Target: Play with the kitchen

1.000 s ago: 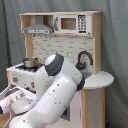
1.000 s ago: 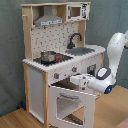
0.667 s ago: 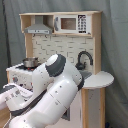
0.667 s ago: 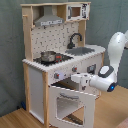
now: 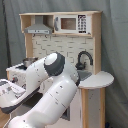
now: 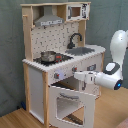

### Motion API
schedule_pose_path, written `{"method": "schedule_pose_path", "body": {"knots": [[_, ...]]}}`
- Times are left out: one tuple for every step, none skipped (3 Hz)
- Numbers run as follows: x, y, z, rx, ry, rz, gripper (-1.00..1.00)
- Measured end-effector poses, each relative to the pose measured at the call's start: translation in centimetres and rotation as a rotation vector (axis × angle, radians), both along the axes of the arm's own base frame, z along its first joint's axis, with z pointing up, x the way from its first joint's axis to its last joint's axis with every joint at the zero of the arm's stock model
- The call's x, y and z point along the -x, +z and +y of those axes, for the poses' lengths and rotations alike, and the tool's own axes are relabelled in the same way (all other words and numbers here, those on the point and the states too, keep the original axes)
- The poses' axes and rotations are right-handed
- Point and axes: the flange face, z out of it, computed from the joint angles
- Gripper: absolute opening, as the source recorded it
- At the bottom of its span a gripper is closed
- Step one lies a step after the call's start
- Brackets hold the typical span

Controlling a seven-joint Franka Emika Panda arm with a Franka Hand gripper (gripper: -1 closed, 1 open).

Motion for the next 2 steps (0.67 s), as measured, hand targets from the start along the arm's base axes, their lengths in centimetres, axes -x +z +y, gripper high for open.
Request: {"method": "schedule_pose_path", "body": {"knots": [[2.7,1.7,1.0,-0.02,0.002,-0.021,1.0],[5.0,3.0,1.7,-0.035,-0.009,-0.046,1.0]]}}
